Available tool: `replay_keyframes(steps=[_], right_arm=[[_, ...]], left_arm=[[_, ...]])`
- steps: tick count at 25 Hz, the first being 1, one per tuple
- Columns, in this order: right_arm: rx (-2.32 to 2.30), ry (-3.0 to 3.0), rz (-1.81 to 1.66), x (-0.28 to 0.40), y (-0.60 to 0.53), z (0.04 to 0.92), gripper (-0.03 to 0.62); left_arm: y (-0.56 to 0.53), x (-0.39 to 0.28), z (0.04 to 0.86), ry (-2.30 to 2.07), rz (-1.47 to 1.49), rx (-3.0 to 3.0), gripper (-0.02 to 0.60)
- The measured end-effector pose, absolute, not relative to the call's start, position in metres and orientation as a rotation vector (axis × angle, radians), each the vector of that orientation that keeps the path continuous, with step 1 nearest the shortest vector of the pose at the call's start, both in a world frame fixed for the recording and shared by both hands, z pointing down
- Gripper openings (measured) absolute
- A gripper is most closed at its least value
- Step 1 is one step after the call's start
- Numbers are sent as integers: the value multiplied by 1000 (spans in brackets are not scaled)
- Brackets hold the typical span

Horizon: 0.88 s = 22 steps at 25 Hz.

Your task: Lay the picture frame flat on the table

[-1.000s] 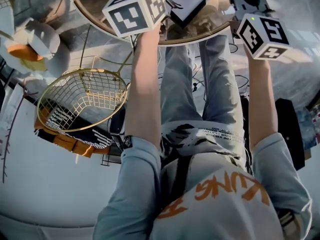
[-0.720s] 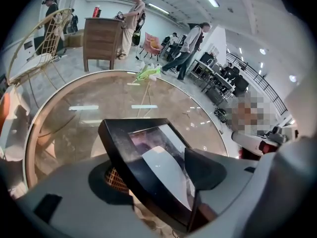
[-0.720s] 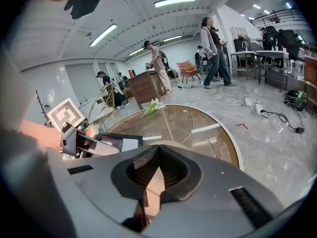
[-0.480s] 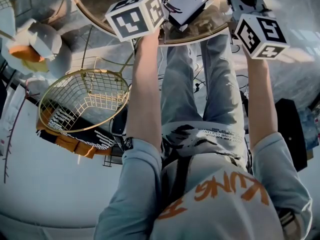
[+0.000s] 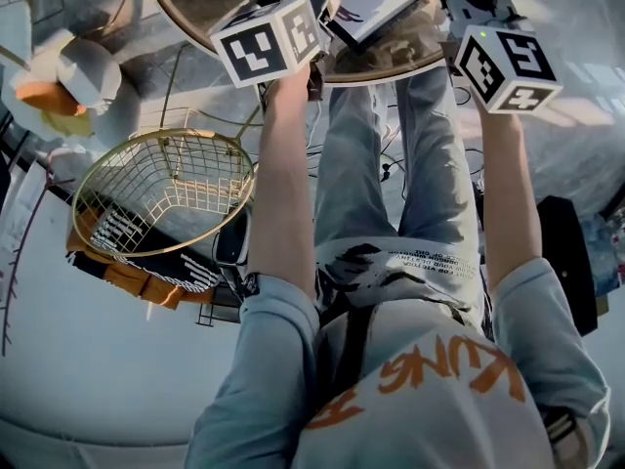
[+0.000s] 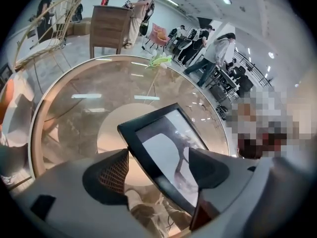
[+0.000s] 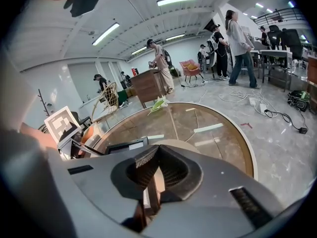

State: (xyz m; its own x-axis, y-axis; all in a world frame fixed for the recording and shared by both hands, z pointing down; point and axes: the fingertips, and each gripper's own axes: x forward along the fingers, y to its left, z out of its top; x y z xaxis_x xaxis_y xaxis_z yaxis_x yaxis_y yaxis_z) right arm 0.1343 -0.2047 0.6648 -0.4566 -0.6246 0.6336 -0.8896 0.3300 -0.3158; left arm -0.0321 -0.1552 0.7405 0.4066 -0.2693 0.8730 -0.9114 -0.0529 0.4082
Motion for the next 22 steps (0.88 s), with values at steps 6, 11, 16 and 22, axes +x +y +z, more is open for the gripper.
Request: replay_keyframes(steps=[6,11,16,22], right_arm=[[1347,-2197,914,122,-198,665,-2],[1317,-2221,904,100,-194,661,-2],[1291,-2237,895,85,-186,655,-2],[1257,-2238,901,67,-166,653,-2]], left_arm=[[-146,-39,734,-1080,644,1591,368],[-145,-41,719,-1053,550,1629,365],[-144,-55,701,-1131,491,1654,74],[-128,-62,686,-1133,394,1679,25]])
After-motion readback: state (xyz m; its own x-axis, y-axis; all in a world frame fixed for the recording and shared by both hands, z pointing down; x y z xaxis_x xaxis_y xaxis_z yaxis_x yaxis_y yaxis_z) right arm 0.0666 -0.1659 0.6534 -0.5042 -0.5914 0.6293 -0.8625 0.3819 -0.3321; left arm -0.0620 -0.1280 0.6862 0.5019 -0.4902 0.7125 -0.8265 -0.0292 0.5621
